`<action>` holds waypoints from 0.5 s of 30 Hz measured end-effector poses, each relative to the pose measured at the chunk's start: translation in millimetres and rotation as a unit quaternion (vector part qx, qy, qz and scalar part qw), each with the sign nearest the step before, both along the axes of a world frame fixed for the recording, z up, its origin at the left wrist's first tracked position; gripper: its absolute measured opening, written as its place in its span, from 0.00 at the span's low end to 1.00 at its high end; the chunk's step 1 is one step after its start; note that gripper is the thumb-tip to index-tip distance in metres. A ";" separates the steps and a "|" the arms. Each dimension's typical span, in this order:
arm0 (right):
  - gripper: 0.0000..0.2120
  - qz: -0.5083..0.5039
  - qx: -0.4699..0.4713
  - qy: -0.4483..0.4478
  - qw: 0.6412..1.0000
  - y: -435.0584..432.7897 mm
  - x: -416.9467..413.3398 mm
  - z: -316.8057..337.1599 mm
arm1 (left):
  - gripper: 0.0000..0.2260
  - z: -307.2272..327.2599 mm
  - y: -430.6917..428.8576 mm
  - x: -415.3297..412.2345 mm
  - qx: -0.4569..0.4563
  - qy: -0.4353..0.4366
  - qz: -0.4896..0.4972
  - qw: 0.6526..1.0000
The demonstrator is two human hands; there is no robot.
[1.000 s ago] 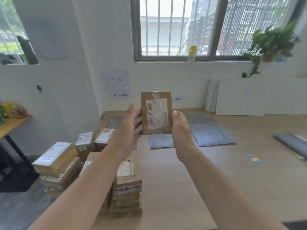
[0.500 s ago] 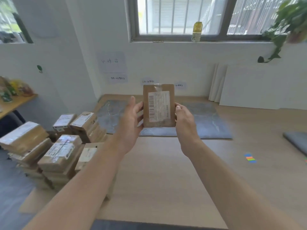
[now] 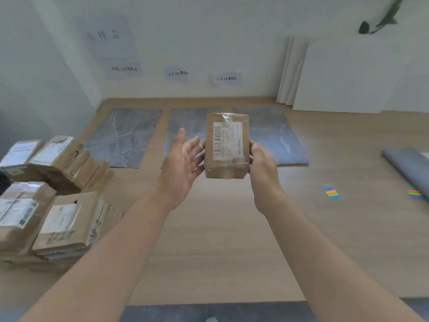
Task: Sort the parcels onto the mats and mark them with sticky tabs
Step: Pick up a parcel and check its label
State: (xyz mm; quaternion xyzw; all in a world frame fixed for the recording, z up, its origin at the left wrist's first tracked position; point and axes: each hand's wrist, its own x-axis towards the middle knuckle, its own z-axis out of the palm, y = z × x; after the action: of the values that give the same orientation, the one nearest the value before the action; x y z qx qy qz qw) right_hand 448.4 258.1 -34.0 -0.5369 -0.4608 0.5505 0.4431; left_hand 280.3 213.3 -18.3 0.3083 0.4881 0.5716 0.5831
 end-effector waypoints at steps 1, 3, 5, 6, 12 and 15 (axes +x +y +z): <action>0.17 -0.010 -0.010 -0.001 1.000 5.1 0.9 -7.7 | 0.36 -8.8 7.7 0.6 -0.005 -0.011 -0.005 1.000; 0.16 -0.026 -0.029 0.003 0.999 15.6 3.9 -24.3 | 0.35 -25.8 20.9 2.9 -0.018 -0.028 -0.006 0.999; 0.16 -0.028 -0.043 -0.001 0.999 25.9 7.8 -42.1 | 0.32 -43.4 30.8 5.4 -0.033 -0.036 -0.007 0.999; 0.16 -0.031 -0.052 -0.003 0.998 29.0 9.8 -49.2 | 0.32 -51.8 33.6 7.0 -0.042 -0.036 -0.013 0.998; 0.16 -0.035 -0.098 -0.022 0.994 43.8 24.9 -105.9 | 0.30 -112.0 48.9 27.0 -0.112 -0.035 -0.021 0.993; 0.16 -0.029 -0.129 -0.032 0.991 46.2 34.6 -140.2 | 0.29 -145.9 55.8 41.4 -0.150 -0.041 -0.002 0.988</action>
State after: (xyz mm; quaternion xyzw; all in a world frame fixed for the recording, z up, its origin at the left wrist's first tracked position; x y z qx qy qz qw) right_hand 483.0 304.3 -174.2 -0.6199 -0.3843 0.5747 0.3711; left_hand 321.7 269.1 -164.2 0.1945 0.5432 0.5034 0.6432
